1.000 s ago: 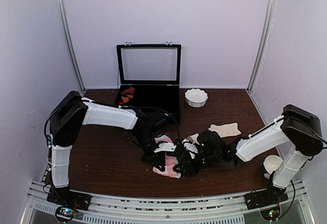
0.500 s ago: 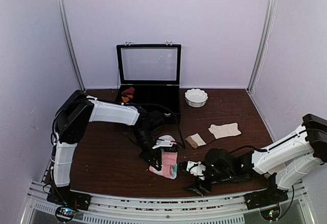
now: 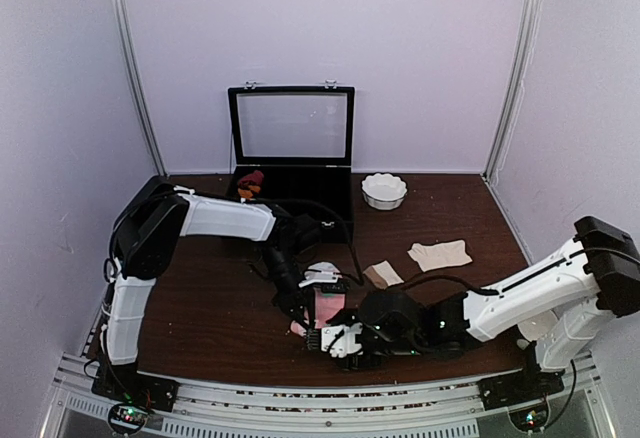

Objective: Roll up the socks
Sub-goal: Roll the sock at the center of the board.

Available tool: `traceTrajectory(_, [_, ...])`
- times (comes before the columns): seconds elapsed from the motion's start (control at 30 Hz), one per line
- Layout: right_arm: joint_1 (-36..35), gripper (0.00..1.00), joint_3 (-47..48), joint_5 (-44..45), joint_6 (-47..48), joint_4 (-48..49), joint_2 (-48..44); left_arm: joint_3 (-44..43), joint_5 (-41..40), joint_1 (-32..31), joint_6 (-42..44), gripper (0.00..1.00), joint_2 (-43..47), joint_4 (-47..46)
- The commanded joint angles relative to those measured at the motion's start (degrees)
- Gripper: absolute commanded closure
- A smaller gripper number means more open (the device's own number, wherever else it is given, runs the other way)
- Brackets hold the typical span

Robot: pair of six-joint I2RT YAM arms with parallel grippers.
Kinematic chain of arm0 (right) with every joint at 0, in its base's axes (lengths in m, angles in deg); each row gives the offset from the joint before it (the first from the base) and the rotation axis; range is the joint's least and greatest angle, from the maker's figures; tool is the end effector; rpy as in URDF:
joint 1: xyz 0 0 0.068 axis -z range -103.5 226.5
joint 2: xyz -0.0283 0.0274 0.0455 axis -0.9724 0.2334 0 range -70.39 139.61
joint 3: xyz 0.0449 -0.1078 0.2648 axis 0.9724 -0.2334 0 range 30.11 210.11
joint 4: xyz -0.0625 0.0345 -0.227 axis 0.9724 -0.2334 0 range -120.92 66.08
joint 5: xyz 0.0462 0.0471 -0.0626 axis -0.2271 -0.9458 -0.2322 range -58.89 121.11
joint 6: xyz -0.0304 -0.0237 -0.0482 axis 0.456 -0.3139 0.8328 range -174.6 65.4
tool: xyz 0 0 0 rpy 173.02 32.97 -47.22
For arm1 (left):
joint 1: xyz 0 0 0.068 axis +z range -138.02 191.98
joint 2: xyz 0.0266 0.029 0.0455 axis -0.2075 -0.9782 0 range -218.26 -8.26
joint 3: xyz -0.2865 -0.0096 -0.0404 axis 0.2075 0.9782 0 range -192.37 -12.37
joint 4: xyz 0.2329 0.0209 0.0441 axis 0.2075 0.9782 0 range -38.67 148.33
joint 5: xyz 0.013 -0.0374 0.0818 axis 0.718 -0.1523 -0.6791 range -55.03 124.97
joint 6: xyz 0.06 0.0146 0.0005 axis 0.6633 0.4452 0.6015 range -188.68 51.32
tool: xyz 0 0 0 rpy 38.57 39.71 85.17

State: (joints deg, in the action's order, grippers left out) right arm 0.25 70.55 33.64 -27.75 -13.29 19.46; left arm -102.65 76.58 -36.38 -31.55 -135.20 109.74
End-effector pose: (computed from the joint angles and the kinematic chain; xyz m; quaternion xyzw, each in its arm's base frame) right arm 0.0738 0.2927 0.1913 -0.7001 0.5681 0.1626 0.4009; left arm 0.2370 -0.3132 0.1468 -0.6223 -0.6965 0.3491 0.0758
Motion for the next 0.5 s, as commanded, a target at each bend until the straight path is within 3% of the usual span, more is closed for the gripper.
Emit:
traceTrajectory(0.0, [0.08,0.36,5.43,6.08,14.53,-3.59,6.29,-0.09,-6.16,0.55,1.71,1.0,-4.61,1.17])
traceTrajectory(0.23, [0.78,0.39,8.94,5.74,21.12,-6.79,10.46,-2.15,-6.39,0.54,2.8,1.0,-6.12,2.8])
traceTrajectory(0.47, [3.41,0.46,10.52,4.78,20.01,-6.39,13.85,-3.59,-5.92,0.55,4.35,1.0,-7.3,4.56])
